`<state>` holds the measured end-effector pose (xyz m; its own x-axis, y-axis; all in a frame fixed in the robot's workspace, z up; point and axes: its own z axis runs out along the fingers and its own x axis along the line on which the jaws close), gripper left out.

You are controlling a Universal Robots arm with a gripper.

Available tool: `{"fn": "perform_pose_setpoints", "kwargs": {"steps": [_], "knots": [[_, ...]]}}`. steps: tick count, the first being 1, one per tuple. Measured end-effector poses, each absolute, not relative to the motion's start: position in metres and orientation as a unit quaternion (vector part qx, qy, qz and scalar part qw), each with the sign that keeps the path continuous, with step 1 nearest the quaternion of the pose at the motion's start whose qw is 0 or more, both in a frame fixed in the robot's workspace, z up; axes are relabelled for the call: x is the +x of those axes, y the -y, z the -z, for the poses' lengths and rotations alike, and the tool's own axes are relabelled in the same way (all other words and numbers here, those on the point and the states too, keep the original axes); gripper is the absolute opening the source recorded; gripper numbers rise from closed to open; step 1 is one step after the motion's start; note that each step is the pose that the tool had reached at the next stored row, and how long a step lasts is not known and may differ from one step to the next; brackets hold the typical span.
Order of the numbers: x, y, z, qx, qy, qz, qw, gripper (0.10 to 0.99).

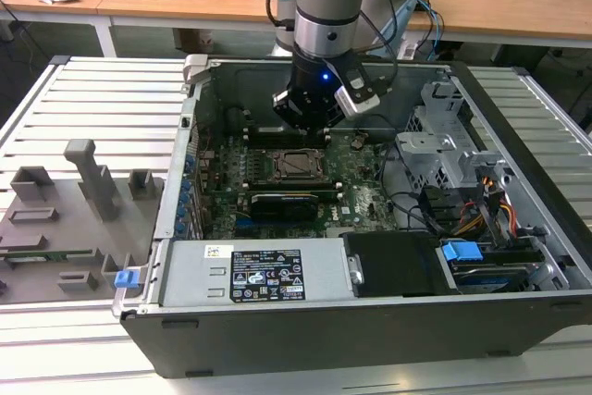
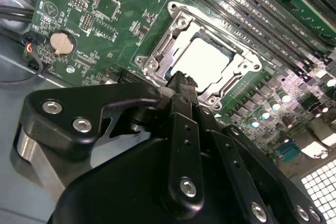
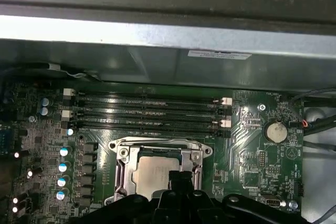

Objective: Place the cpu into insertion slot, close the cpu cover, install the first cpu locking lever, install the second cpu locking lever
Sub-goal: 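Install the second cpu locking lever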

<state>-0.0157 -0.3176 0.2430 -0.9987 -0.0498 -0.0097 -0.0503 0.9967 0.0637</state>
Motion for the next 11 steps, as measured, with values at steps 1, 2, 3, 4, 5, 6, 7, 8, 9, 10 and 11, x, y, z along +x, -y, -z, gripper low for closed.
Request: {"fn": "perform_pose_setpoints", "kwargs": {"steps": [1,2,3,4,5,6,7,8,9,10,11], "knots": [[-0.016,0.318,-0.244,-0.025,-0.999,-0.032,0.004,0.106],[-0.016,0.318,-0.245,-0.025,-0.999,-0.032,0.004,0.106],[-0.016,0.318,-0.249,-0.025,-0.999,-0.032,0.004,0.106],[-0.016,0.318,-0.254,-0.025,-0.999,-0.032,0.004,0.106],[-0.016,0.318,-0.257,-0.025,-0.999,-0.032,0.004,0.106],[-0.016,0.319,-0.258,-0.025,-0.999,-0.032,0.004,0.106],[-0.016,0.320,-0.258,-0.025,-0.999,-0.032,0.004,0.106],[-0.016,0.320,-0.258,-0.025,-0.999,-0.032,0.004,0.106],[-0.016,0.321,-0.258,-0.025,-0.999,-0.032,0.004,0.106],[-0.016,0.322,-0.258,-0.025,-0.999,-0.032,0.004,0.106],[-0.016,0.323,-0.258,-0.025,-0.999,-0.032,0.004,0.106]]}}
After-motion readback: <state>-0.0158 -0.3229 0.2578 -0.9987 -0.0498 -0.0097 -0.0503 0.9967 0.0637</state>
